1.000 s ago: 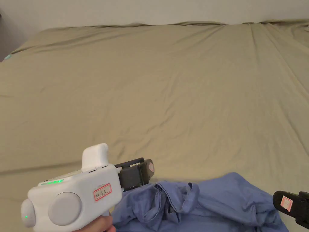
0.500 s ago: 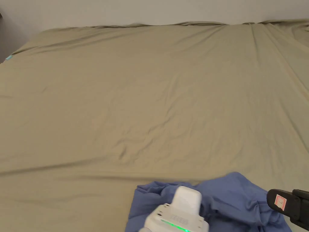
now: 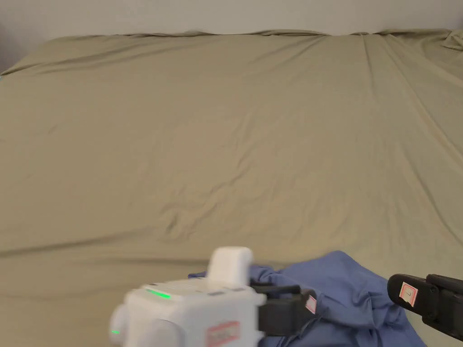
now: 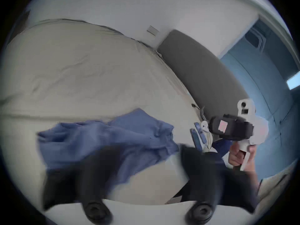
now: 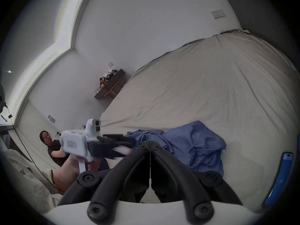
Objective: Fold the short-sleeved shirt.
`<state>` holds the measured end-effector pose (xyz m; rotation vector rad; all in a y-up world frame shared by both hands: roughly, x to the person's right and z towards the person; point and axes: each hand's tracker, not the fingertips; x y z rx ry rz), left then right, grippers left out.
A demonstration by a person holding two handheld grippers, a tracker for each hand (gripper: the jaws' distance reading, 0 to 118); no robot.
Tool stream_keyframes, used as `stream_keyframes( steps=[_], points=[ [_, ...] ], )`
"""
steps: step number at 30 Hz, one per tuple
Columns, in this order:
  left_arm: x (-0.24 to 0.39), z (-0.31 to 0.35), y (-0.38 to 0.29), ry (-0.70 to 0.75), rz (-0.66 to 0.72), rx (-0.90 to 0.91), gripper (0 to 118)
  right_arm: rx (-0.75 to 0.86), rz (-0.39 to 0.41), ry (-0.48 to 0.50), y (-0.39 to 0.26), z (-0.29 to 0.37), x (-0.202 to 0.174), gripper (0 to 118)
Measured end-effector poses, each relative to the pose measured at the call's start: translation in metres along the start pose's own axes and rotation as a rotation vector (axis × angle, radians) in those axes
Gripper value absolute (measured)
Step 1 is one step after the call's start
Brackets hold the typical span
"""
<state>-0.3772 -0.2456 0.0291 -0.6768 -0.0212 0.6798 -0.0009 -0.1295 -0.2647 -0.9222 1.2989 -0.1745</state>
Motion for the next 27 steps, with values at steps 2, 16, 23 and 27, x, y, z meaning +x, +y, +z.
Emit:
stream_keyframes(
  steps=[2, 16, 23, 27],
  points=[
    [-0.033, 0.043, -0.001, 0.073, -0.001, -0.021, 118, 0.016, -0.014, 0.035, 0.0, 0.0, 0.002, 3],
    [-0.113, 0.023, -0.021, 0.207, 0.095, -0.138, 118, -0.008, 0.011, 0.136, 0.007, -0.015, -0.009, 3],
    [-0.093, -0.001, -0.03, 0.14, 0.168, -0.136, 20, -0.076, 0.1, -0.127, 0.009, -0.024, -0.025, 3],
    [-0.095, 0.011, -0.043, 0.075, 0.312, -0.092, 20, -0.09, 0.137, -0.247, 0.007, -0.026, -0.037, 3]
  ],
)
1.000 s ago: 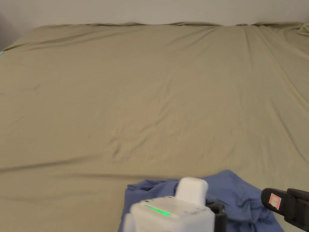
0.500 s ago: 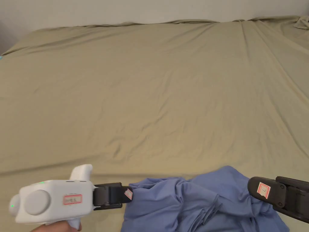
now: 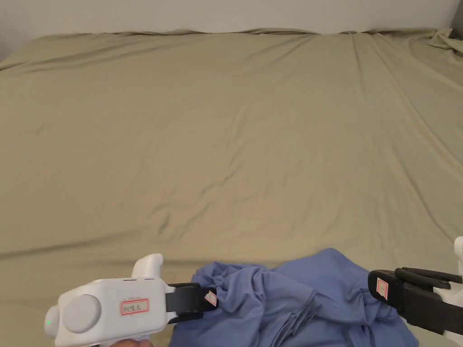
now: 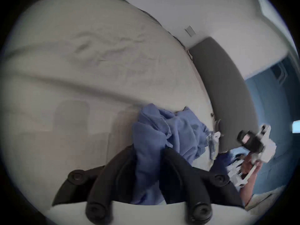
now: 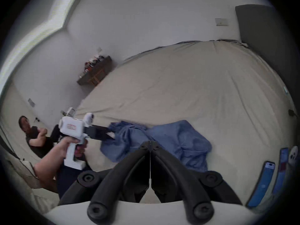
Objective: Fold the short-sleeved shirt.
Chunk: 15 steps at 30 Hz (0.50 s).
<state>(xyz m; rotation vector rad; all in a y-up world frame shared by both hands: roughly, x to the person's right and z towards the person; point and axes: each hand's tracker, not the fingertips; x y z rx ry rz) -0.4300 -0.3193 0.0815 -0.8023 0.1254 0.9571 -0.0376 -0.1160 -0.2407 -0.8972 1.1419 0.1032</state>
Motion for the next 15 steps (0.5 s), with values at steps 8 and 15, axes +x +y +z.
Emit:
stream_keyframes(
  steps=[8, 15],
  points=[
    [0.003, 0.04, -0.012, -0.077, 0.137, 0.113, 19, -0.012, -0.033, -0.023, 0.0, 0.0, -0.004, 3],
    [0.005, 0.128, 0.004, 0.174, 0.164, 0.194, 19, 0.01, -0.044, -0.053, 0.003, 0.014, -0.005, 3]
  ],
)
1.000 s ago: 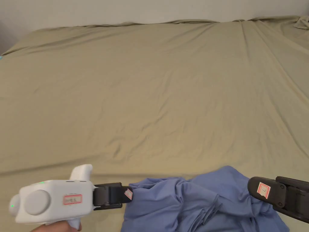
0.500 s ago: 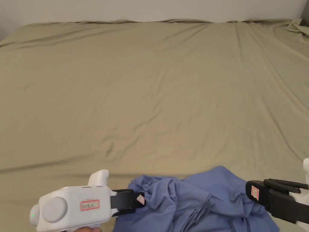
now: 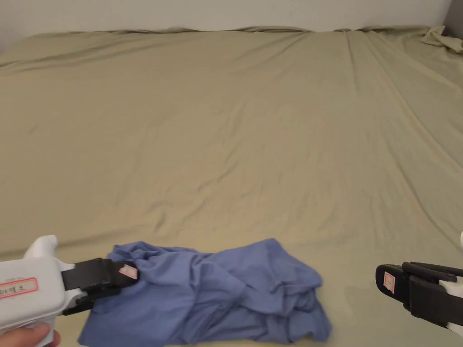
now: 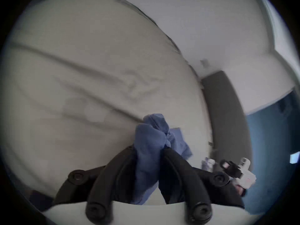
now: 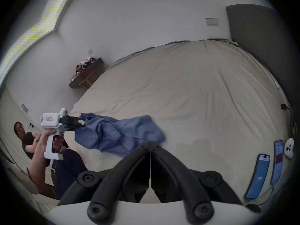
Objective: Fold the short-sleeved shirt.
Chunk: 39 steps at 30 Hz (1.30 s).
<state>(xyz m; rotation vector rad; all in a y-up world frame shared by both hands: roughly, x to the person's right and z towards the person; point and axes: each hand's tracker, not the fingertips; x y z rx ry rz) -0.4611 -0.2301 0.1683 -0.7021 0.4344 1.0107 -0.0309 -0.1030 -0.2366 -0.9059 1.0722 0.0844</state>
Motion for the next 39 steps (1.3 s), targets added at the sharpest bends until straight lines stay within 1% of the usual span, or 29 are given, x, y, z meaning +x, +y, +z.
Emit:
stream_keyframes(
  steps=[2, 4, 7, 9, 10, 11, 13, 14, 16, 18, 19, 20, 21, 22, 23, 24, 25, 26, 27, 28, 30, 31, 32, 33, 34, 35, 37, 39],
  points=[
    [0.013, 0.021, 0.0, 0.152, 0.016, 0.049, 19, -0.012, 0.015, -0.025, -0.003, -0.003, -0.001, 3],
    [0.036, 0.02, -0.005, 0.201, 0.083, 0.04, 19, -0.025, 0.015, -0.028, -0.006, -0.009, 0.0, 3],
    [0.07, -0.017, -0.014, 0.138, 0.055, 0.103, 19, -0.056, -0.055, 0.037, -0.01, -0.019, 0.0, 3],
    [0.098, -0.043, -0.025, 0.183, 0.041, 0.122, 19, -0.063, -0.046, 0.028, -0.01, -0.022, -0.003, 3],
    [0.113, -0.053, -0.029, 0.226, 0.012, 0.132, 19, -0.067, -0.035, 0.023, -0.01, -0.022, -0.006, 3],
    [0.128, -0.069, -0.033, 0.236, -0.034, 0.114, 19, -0.063, -0.018, 0.016, -0.01, -0.02, -0.008, 3],
    [0.144, -0.102, -0.041, 0.199, -0.092, 0.068, 19, -0.06, -0.011, 0.018, -0.01, -0.016, -0.006, 3],
    [0.152, -0.12, -0.046, 0.176, -0.096, 0.022, 19, -0.062, -0.014, 0.019, -0.009, -0.015, -0.004, 3],
    [0.157, -0.153, -0.058, 0.121, -0.049, -0.055, 19, -0.069, -0.014, 0.011, -0.011, -0.013, 0.0, 3],
    [0.155, -0.176, -0.063, 0.14, -0.063, -0.056, 20, -0.075, -0.011, 0.005, -0.011, -0.009, 0.003, 3],
    [0.151, -0.177, -0.059, 0.157, -0.106, -0.039, 23, -0.074, -0.012, 0.004, -0.012, -0.007, 0.004, 3],
    [0.147, -0.176, -0.057, 0.135, -0.113, 0.0, 32, -0.072, -0.015, 0.004, -0.012, -0.006, 0.007, 3],
    [0.143, -0.173, -0.057, 0.052, -0.097, 0.029, 53, -0.07, -0.017, 0.005, -0.013, -0.004, 0.009, 3],
    [0.143, -0.171, -0.061, -0.063, -0.041, 0.027, 91, -0.067, -0.018, 0.007, -0.013, -0.002, 0.01, 3],
    [0.143, -0.162, -0.06, -0.155, -0.018, 0.041, 112, -0.062, -0.019, 0.012, -0.013, 0.0, 0.012, 3],
    [0.143, -0.15, -0.057, -0.229, -0.015, 0.052, 118, -0.06, -0.02, 0.018, -0.014, 0.001, 0.013, 3],
    [0.138, -0.141, -0.051, -0.335, -0.015, 0.063, 118, -0.058, -0.024, 0.028, -0.014, 0.002, 0.015, 3],
    [0.134, -0.131, -0.045, -0.403, -0.02, 0.096, 118, -0.056, -0.028, 0.038, -0.015, 0.001, 0.017, 3],
    [0.127, -0.114, -0.038, -0.384, -0.031, 0.093, 118, -0.055, -0.032, 0.049, -0.015, 0.0, 0.019, 3],
    [0.121, -0.099, -0.033, -0.323, -0.039, 0.089, 118, -0.055, -0.035, 0.056, -0.015, -0.003, 0.02, 3],
    [0.108, -0.068, -0.021, -0.101, -0.113, 0.173, 118, -0.055, -0.044, 0.057, -0.015, -0.009, 0.02, 3],
    [0.104, -0.062, -0.017, -0.01, -0.178, 0.191, 116, -0.057, -0.05, 0.054, -0.014, -0.011, 0.019, 3],
    [0.104, -0.058, -0.011, 0.092, -0.253, 0.175, 96, -0.057, -0.053, 0.055, -0.013, -0.013, 0.016, 3],
    [0.109, -0.065, -0.008, 0.165, -0.326, 0.146, 58, -0.058, -0.054, 0.064, -0.013, -0.014, 0.014, 3],
    [0.113, -0.074, -0.011, 0.186, -0.377, 0.135, 19, -0.06, -0.049, 0.076, -0.013, -0.015, 0.012, 3],
    [0.118, -0.091, -0.017, 0.176, -0.41, 0.108, 19, -0.063, -0.039, 0.085, -0.012, -0.015, 0.009, 3],
    [0.135, -0.128, -0.029, 0.103, -0.48, 0.003, 19, -0.071, -0.007, 0.087, -0.011, -0.015, 0.003, 3],
    [0.16, -0.158, -0.048, 0.178, -0.527, -0.11, 19, -0.072, 0.012, 0.074, -0.009, -0.013, 0.0, 3]
  ],
)
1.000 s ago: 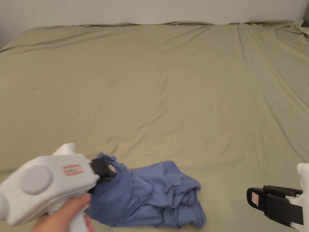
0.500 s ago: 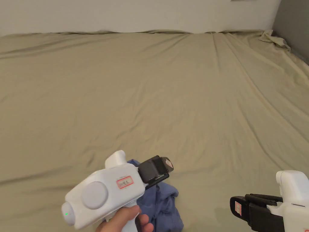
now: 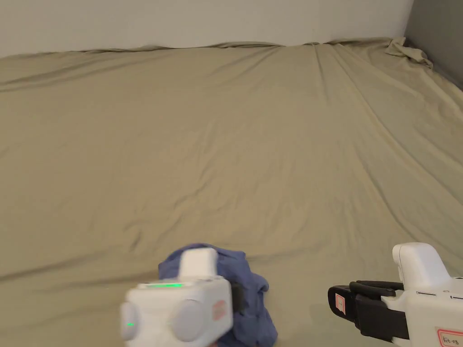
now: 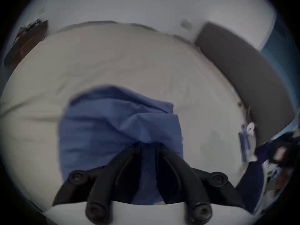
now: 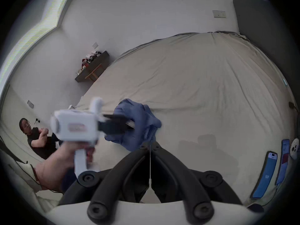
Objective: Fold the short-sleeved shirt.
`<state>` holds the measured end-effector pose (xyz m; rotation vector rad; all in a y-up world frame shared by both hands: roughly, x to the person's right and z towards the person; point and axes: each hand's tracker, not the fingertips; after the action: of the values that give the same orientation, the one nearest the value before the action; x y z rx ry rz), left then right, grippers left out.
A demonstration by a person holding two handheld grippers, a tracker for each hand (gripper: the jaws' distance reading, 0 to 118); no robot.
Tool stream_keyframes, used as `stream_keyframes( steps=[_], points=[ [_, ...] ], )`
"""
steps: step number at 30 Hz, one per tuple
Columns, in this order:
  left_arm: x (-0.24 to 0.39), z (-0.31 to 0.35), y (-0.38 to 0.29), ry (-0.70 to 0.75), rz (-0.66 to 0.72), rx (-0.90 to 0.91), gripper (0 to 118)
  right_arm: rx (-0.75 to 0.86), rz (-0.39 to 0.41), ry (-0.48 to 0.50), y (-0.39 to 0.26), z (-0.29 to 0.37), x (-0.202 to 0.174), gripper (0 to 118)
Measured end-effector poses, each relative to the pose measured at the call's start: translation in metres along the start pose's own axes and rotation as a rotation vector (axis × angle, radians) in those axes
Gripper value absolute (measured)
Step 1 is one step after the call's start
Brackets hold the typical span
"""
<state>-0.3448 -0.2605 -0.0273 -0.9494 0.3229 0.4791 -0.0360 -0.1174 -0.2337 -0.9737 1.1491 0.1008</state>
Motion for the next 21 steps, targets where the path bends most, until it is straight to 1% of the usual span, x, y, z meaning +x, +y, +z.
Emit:
stream_keyframes(
  steps=[1, 3, 4, 5, 7, 9, 10, 11, 13, 15, 18, 21],
  points=[
    [0.016, -0.004, -0.002, 0.05, -0.04, 0.009, 19, 0.002, 0.004, -0.004, 0.001, 0.002, -0.002, 3],
    [0.042, -0.02, 0.003, 0.066, -0.181, 0.085, 19, 0.008, 0.001, -0.005, 0.003, 0.006, -0.002, 3],
    [0.052, -0.025, 0.005, 0.07, -0.202, 0.087, 19, 0.011, -0.003, -0.004, 0.004, 0.008, 0.0, 3],
    [0.061, -0.033, 0.006, 0.047, -0.202, 0.063, 19, 0.014, -0.008, -0.005, 0.005, 0.009, 0.001, 3],
    [0.067, -0.043, 0.002, -0.014, -0.144, -0.001, 19, 0.023, -0.012, -0.011, 0.006, 0.013, 0.003, 3],
    [0.069, -0.036, -0.001, -0.051, -0.092, 0.015, 19, 0.051, -0.004, -0.009, 0.008, 0.017, 0.006, 3],
    [0.064, -0.032, 0.002, -0.102, -0.074, 0.037, 19, 0.073, -0.006, 0.0, 0.009, 0.02, 0.008, 3],
    [0.059, -0.025, 0.002, -0.175, -0.052, 0.059, 19, 0.104, -0.02, 0.028, 0.011, 0.022, 0.01, 3],
    [0.047, -0.001, 0.003, -0.273, -0.017, 0.093, 19, 0.152, -0.066, 0.118, 0.013, 0.023, 0.015, 3],
    [0.02, 0.031, 0.007, -0.305, -0.001, 0.145, 19, 0.182, -0.13, 0.229, 0.014, 0.015, 0.024, 3],
    [-0.03, 0.072, 0.004, -0.222, 0.082, 0.213, 19, 0.157, -0.219, 0.365, 0.016, -0.014, 0.035, 3],
    [-0.077, 0.098, -0.006, -0.129, 0.181, 0.24, 19, 0.088, -0.28, 0.497, 0.014, -0.059, 0.041, 3]
  ],
)
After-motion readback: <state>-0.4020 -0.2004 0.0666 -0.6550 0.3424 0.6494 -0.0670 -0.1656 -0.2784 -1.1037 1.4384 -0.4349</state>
